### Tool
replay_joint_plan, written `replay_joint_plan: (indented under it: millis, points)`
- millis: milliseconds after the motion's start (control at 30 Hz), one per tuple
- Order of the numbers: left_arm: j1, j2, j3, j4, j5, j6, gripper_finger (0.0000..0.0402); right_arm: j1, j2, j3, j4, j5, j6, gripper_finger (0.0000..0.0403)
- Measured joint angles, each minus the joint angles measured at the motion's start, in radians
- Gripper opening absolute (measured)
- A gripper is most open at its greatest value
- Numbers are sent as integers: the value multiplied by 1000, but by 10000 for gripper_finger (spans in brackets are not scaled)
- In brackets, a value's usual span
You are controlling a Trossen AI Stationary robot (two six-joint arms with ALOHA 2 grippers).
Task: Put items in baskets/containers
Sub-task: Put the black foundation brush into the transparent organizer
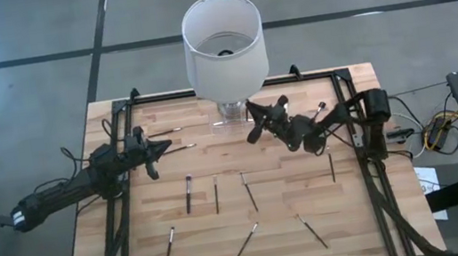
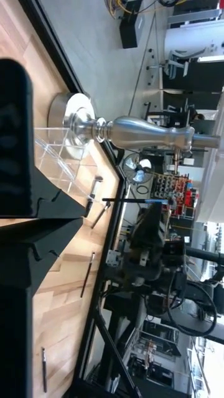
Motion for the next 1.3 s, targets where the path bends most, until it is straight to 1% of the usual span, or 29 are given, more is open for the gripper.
replay_joint_plan:
  millis: [100, 233, 400, 533, 633, 800, 867, 933, 1067, 1167, 1200, 1300]
  points:
    - [0, 0, 0, 1, 0, 8, 0, -4, 26, -3, 4, 1, 4, 14]
    - [0, 0, 0, 7, 0, 9, 0, -18, 83, 12, 5, 4, 50, 13]
    - [0, 0, 0, 6, 0, 9, 0, -23, 144, 53, 5, 4, 31, 8]
    - [0, 0, 0, 6, 0, 8, 0, -26, 142, 47, 0, 6, 23, 8]
    - [0, 0, 0, 6, 0, 7, 0, -30, 130, 30, -20, 40, 43, 8]
    - [0, 0, 0, 6, 0, 6, 0, -45, 129, 24, -71, 64, 159, 8]
    - [0, 0, 0, 6, 0, 6, 0, -52, 129, 24, -105, 95, 206, 8]
    - [0, 0, 0, 6, 0, 5, 0, -56, 129, 23, -125, 117, 217, 8]
    - [0, 0, 0, 6, 0, 5, 0, -55, 117, 20, -139, 112, 188, 8]
    - [0, 0, 0, 5, 0, -4, 0, -47, 50, 8, -232, 96, 180, 8]
    - [0, 2, 0, 6, 0, -11, 0, -43, 16, 4, -289, 86, 180, 8]
    - [0, 4, 0, 7, 2, -27, 0, -27, -114, -9, -536, 58, 183, 8]
